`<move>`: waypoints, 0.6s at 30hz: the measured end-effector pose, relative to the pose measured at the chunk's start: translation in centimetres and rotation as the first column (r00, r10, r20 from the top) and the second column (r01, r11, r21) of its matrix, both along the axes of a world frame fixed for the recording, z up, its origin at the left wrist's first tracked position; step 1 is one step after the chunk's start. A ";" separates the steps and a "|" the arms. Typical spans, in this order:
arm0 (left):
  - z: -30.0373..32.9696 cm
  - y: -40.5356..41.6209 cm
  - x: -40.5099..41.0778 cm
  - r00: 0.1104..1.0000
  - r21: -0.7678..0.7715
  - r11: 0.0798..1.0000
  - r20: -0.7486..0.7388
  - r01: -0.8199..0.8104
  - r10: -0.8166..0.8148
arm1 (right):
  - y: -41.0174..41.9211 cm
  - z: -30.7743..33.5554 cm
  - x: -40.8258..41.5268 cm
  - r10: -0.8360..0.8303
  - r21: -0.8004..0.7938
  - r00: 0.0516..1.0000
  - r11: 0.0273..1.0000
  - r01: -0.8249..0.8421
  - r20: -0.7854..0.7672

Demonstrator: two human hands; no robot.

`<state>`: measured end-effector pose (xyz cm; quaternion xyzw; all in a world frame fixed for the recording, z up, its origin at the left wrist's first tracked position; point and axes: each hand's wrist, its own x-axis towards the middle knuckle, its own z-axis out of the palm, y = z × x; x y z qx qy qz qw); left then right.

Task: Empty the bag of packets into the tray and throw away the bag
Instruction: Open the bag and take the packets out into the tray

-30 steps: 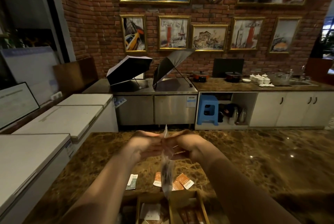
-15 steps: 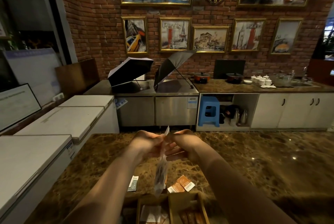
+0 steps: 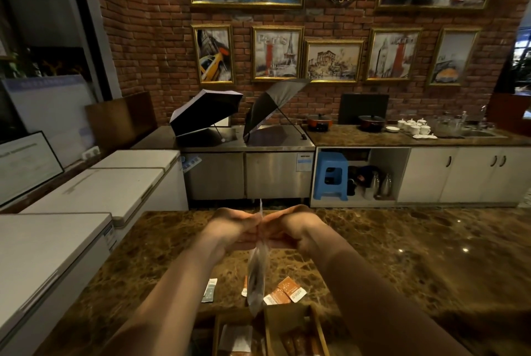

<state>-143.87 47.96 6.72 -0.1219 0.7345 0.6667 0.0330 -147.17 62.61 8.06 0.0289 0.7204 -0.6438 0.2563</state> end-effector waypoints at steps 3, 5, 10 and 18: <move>-0.1 0.0 -0.2 1.000 -0.052 0.998 0.014 -0.018 0.018 | -0.2 -0.3 -0.2 0.005 0.049 0.998 0.999 -0.002 -0.066; -0.1 -0.1 -0.2 0.999 -0.101 0.995 0.025 -0.024 0.027 | -0.7 -0.4 -0.4 0.029 0.150 0.992 0.989 -0.010 -0.126; -0.5 -0.9 -0.8 0.991 -0.229 0.965 0.004 -0.130 0.135 | -0.9 -1.3 -1.5 -0.045 0.297 0.970 0.948 0.116 -0.237; 0.2 -3.9 -0.5 0.985 -0.623 0.764 -0.085 -0.168 0.148 | 1.8 -1.9 -2.1 -0.111 0.351 0.963 0.916 0.196 -0.247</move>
